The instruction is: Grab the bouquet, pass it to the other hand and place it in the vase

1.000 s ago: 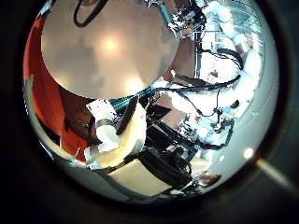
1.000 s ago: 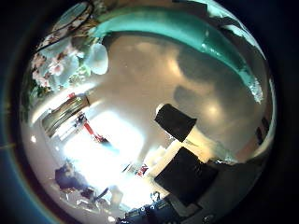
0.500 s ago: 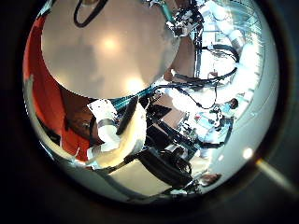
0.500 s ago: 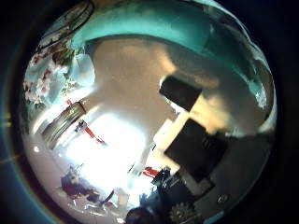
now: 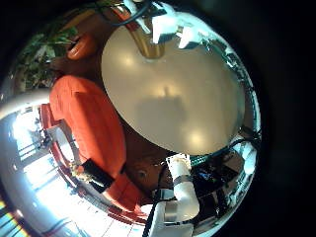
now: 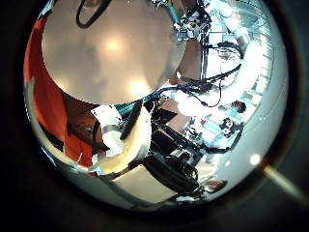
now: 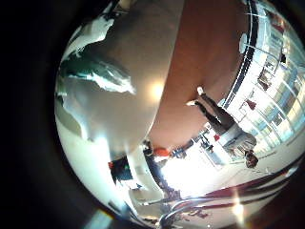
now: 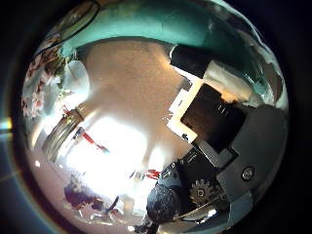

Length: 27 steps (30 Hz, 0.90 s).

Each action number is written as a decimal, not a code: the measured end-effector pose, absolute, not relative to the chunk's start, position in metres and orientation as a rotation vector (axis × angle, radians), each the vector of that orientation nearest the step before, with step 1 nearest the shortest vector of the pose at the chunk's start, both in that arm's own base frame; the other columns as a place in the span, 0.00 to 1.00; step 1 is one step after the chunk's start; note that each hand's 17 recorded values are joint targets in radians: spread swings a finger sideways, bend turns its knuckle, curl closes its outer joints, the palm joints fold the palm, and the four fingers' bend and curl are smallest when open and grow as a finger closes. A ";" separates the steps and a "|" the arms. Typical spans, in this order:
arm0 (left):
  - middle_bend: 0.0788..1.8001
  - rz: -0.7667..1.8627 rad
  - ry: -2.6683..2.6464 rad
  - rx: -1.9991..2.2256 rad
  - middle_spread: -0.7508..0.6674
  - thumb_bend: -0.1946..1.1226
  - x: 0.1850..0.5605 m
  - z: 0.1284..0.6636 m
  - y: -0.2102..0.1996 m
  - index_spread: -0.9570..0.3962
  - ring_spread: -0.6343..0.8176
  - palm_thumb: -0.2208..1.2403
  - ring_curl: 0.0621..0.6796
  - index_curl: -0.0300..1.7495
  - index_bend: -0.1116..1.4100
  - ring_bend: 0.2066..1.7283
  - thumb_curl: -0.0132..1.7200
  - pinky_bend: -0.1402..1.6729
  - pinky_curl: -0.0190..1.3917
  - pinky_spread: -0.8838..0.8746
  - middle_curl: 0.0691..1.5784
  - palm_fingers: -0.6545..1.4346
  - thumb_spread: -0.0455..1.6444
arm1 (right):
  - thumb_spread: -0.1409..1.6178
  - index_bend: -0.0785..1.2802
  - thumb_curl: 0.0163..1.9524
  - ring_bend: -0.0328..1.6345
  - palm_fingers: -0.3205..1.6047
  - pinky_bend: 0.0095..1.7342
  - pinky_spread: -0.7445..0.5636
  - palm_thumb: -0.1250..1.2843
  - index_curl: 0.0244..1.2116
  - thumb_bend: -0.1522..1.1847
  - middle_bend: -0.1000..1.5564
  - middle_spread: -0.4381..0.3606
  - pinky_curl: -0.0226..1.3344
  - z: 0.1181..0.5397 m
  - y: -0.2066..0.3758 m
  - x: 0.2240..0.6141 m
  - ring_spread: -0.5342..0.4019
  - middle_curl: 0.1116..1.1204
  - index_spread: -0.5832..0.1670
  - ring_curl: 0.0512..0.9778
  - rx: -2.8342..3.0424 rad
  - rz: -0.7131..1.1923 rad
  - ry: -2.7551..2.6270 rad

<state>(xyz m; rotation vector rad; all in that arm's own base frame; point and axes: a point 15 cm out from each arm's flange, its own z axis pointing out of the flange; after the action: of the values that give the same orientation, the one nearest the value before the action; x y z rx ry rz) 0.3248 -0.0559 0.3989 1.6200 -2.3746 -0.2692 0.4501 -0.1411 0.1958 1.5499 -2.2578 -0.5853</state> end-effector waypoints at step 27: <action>0.07 -0.017 -2.324 1.659 0.69 0.14 0.351 0.428 -0.075 0.66 0.74 0.36 0.22 0.23 0.20 0.18 0.18 0.21 0.26 0.74 0.17 0.45 0.75 | 0.60 0.86 0.47 0.88 0.75 0.82 0.44 0.90 0.77 0.19 0.86 0.37 0.48 0.559 -0.080 0.372 0.37 0.72 0.44 0.68 2.374 -0.006 -2.668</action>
<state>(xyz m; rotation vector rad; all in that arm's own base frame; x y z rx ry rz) 0.3512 -0.0752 0.4275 1.6592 -2.3242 -0.0171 0.3717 -0.0797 0.5585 2.3737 -2.6682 -0.0060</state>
